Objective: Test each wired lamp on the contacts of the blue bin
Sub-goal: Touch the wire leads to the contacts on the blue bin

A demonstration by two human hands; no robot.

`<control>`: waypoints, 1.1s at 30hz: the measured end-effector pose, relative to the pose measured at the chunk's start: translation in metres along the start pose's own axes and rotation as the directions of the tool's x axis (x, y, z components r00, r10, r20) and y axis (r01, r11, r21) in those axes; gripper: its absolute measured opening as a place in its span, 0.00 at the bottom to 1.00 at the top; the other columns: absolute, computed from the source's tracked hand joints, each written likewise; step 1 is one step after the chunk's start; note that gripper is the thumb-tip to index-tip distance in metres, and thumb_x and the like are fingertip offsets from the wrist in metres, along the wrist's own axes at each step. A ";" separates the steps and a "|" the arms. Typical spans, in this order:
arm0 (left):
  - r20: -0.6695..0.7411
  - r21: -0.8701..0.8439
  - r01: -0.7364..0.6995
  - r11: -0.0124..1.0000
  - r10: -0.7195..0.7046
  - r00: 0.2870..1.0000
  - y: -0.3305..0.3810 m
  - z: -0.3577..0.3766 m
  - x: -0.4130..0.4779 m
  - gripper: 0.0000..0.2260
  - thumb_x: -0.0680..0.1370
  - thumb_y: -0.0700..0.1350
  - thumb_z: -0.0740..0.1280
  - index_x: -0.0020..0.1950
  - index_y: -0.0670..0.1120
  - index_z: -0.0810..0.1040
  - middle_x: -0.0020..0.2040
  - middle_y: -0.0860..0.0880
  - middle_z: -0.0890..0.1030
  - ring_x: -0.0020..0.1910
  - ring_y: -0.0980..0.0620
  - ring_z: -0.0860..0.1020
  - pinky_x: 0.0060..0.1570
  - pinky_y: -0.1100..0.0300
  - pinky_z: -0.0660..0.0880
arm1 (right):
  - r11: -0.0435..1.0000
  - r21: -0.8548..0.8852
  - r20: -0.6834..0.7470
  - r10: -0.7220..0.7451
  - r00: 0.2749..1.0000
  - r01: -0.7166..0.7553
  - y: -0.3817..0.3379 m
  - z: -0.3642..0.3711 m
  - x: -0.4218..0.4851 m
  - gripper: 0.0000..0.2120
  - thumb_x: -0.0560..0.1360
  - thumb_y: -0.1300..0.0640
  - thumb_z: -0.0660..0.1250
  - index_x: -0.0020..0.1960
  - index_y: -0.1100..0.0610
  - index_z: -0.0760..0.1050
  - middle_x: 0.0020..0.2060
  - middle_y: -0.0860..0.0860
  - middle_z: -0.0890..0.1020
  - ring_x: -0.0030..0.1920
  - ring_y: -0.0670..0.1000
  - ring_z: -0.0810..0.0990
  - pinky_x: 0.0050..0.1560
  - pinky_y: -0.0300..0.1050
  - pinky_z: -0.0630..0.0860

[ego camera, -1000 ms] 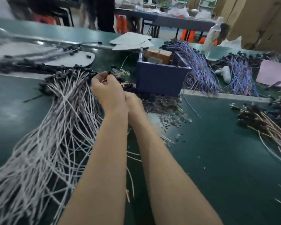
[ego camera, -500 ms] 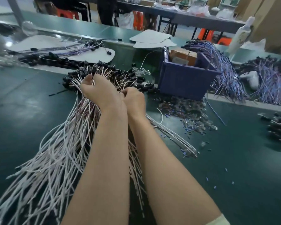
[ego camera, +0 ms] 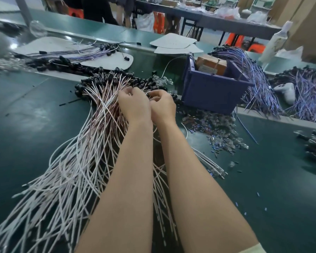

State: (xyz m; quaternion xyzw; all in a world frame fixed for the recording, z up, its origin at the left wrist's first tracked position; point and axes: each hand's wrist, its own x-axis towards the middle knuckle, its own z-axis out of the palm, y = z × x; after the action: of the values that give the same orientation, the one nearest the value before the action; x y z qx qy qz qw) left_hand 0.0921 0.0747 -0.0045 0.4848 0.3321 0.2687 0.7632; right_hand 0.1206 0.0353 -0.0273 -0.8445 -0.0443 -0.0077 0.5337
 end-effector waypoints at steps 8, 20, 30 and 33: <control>-0.002 0.110 0.007 0.994 -0.007 1.000 -0.003 -0.003 0.004 0.16 0.78 0.39 0.56 0.64 0.39 0.71 0.62 0.39 0.76 0.61 0.42 0.76 0.58 0.51 0.74 | 0.974 -0.213 0.269 -0.019 0.963 0.078 -0.002 0.015 0.006 0.14 0.78 0.60 0.58 0.33 0.55 0.69 0.31 0.49 0.72 0.42 0.53 0.69 0.44 0.47 0.65; 0.134 0.593 -0.203 0.779 0.153 0.979 -0.002 0.013 0.002 0.20 0.83 0.50 0.49 0.67 0.42 0.71 0.67 0.43 0.74 0.69 0.43 0.67 0.72 0.44 0.57 | 0.724 0.689 0.097 -0.076 0.992 -0.012 -0.006 -0.047 -0.007 0.10 0.75 0.72 0.59 0.47 0.58 0.71 0.36 0.51 0.81 0.35 0.47 0.79 0.41 0.42 0.77; 0.424 0.701 -0.527 0.480 0.314 0.850 -0.001 0.058 -0.052 0.14 0.82 0.53 0.56 0.57 0.49 0.79 0.59 0.47 0.79 0.63 0.45 0.72 0.67 0.47 0.61 | 0.946 0.238 0.040 -0.237 0.971 0.221 0.016 -0.117 -0.025 0.07 0.76 0.64 0.64 0.48 0.63 0.80 0.39 0.61 0.83 0.38 0.52 0.78 0.38 0.49 0.75; 0.550 0.627 -0.675 0.389 0.393 0.737 -0.002 0.076 -0.077 0.13 0.81 0.52 0.58 0.56 0.49 0.79 0.56 0.49 0.80 0.60 0.47 0.74 0.68 0.48 0.61 | 0.920 0.308 -0.007 -0.251 0.968 0.241 0.025 -0.135 -0.027 0.08 0.74 0.70 0.62 0.43 0.64 0.79 0.32 0.56 0.79 0.35 0.52 0.73 0.37 0.49 0.68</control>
State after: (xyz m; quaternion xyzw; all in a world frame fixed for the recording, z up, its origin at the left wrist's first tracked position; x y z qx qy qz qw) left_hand 0.1013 -0.0249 0.0362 0.8881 0.1125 0.2442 0.3729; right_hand 0.1004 -0.0987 0.0063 -0.7391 -0.1593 -0.0539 0.6523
